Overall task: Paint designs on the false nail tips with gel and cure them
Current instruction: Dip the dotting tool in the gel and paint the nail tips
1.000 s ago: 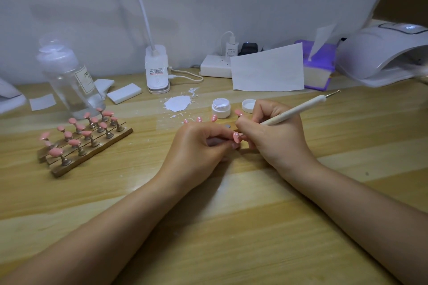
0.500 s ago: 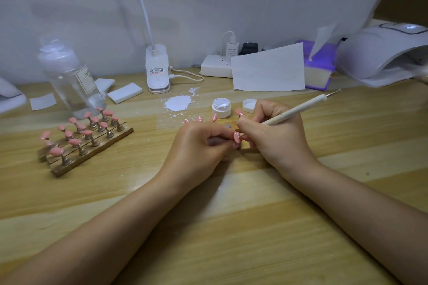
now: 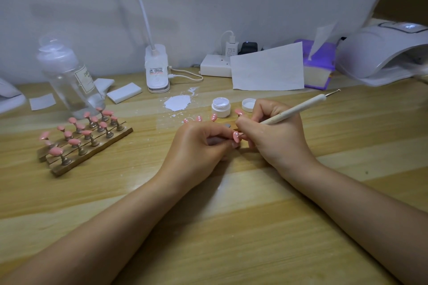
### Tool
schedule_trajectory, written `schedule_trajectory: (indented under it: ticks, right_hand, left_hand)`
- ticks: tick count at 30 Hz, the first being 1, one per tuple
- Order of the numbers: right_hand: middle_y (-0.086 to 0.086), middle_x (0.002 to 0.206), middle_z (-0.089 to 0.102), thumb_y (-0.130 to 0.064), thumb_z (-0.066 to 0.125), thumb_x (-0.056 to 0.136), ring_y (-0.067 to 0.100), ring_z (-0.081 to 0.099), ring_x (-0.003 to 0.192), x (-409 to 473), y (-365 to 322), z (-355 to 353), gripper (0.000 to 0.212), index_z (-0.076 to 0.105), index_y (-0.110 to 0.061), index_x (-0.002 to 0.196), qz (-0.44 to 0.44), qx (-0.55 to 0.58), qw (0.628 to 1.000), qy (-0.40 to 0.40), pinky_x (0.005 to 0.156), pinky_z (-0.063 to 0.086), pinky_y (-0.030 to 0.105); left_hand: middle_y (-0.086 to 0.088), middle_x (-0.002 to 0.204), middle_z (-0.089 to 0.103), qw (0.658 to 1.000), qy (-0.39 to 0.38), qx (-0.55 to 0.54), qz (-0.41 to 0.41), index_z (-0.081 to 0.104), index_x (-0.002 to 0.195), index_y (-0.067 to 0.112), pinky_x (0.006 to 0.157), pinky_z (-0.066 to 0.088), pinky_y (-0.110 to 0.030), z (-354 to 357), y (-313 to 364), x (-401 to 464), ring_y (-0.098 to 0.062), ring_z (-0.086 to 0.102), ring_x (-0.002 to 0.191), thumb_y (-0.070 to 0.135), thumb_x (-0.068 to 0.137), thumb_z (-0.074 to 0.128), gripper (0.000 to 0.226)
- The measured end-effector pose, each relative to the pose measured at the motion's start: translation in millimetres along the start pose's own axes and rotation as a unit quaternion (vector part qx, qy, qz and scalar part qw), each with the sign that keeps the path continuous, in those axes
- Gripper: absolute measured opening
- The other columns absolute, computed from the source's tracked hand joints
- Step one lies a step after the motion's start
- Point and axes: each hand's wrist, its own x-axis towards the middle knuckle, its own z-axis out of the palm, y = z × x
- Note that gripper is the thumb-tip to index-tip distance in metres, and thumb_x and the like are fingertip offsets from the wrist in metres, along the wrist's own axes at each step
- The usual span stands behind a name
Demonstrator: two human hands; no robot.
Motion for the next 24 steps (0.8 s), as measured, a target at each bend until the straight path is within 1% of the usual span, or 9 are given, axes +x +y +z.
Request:
schedule_trajectory:
  ticks: [4,6,8,9,12,14,19,21,24]
  right_hand:
    - [-0.009,0.029,0.044,0.014,0.054,0.075,-0.002,0.043,0.028,-0.2,-0.6,-0.6,0.041,0.034,-0.009,0.048,-0.001,-0.003,1.0,-0.003,0.04,0.038,0.008]
    - [-0.009,0.029,0.044,0.014,0.054,0.075,-0.001,0.043,0.028,-0.5,-0.7,-0.4,0.041,0.034,-0.01,0.048,-0.001,-0.005,1.0,-0.002,0.04,0.042,0.012]
    - [-0.009,0.029,0.043,0.015,0.053,0.075,-0.001,0.042,0.028,-0.8,-1.2,0.3,0.041,0.034,-0.01,0.048,-0.001,0.0,1.0,-0.002,0.053,0.05,0.023]
    - [-0.009,0.029,0.043,0.015,0.053,0.074,-0.001,0.042,0.028,-0.7,-1.1,0.5,0.04,0.034,-0.01,0.048,-0.002,0.002,1.0,0.0,0.06,0.052,0.024]
    - [-0.01,0.03,0.043,0.014,0.053,0.074,-0.001,0.042,0.028,-0.2,0.2,0.0,0.04,0.033,-0.009,0.048,-0.005,0.0,1.0,0.005,0.054,0.048,0.012]
    - [-0.011,0.029,0.043,0.014,0.053,0.073,-0.001,0.042,0.028,-0.1,1.0,-0.3,0.039,0.034,-0.01,0.048,-0.008,-0.001,1.0,-0.001,0.053,0.045,0.009]
    - [-0.01,0.03,0.044,0.014,0.054,0.073,-0.002,0.043,0.029,0.0,2.3,-0.5,0.039,0.034,-0.009,0.048,-0.009,-0.005,1.0,0.002,0.047,0.042,0.01]
    - [-0.01,0.03,0.044,0.014,0.053,0.073,-0.001,0.042,0.029,-0.2,2.1,-0.6,0.039,0.034,-0.009,0.048,-0.01,-0.003,1.0,-0.003,0.049,0.043,0.009]
    - [-0.01,0.029,0.044,0.014,0.054,0.073,-0.001,0.042,0.029,0.1,1.9,-0.7,0.04,0.033,-0.01,0.047,-0.01,-0.004,1.0,-0.002,0.051,0.044,0.01]
  left_hand:
    - [0.017,0.063,0.066,1.0,0.002,-0.01,-0.007,0.068,0.069,0.022,0.055,0.044,-0.004,0.0,-0.4,0.3,0.01,0.058,0.057,-0.004,0.078,0.066,0.028]
    - [0.018,0.063,0.066,1.0,0.003,-0.01,-0.009,0.068,0.069,0.023,0.054,0.046,-0.007,0.3,-0.9,0.7,0.009,0.059,0.058,-0.004,0.078,0.066,0.028]
    - [0.02,0.059,0.065,1.0,0.003,-0.008,-0.007,0.068,0.068,0.024,0.053,0.045,-0.007,0.5,-0.8,0.7,0.01,0.057,0.056,-0.004,0.077,0.066,0.029]
    - [0.02,0.059,0.065,1.0,0.004,-0.007,-0.007,0.068,0.068,0.024,0.053,0.046,-0.007,0.6,-0.7,0.7,0.01,0.057,0.056,-0.003,0.077,0.067,0.029]
    - [0.017,0.062,0.066,1.0,0.006,0.003,-0.003,0.068,0.069,0.024,0.057,0.048,-0.008,0.3,-0.9,0.9,0.007,0.057,0.055,-0.002,0.077,0.067,0.027]
    - [0.02,0.057,0.063,1.0,0.006,0.014,0.003,0.068,0.069,0.022,0.057,0.042,-0.002,-0.1,-0.4,0.7,0.008,0.055,0.051,-0.004,0.077,0.066,0.027]
    - [0.02,0.059,0.064,1.0,0.001,-0.001,-0.005,0.068,0.069,0.021,0.055,0.046,-0.007,0.1,-0.4,0.3,0.011,0.057,0.055,-0.005,0.078,0.065,0.028]
    - [0.021,0.055,0.063,1.0,-0.001,-0.005,-0.007,0.068,0.069,0.02,0.053,0.043,-0.004,0.3,-0.1,0.4,0.012,0.056,0.052,-0.006,0.078,0.065,0.027]
    - [0.015,0.063,0.066,1.0,-0.003,-0.012,-0.008,0.069,0.072,0.017,0.054,0.045,-0.005,0.4,0.3,0.2,0.011,0.057,0.055,-0.006,0.078,0.065,0.024]
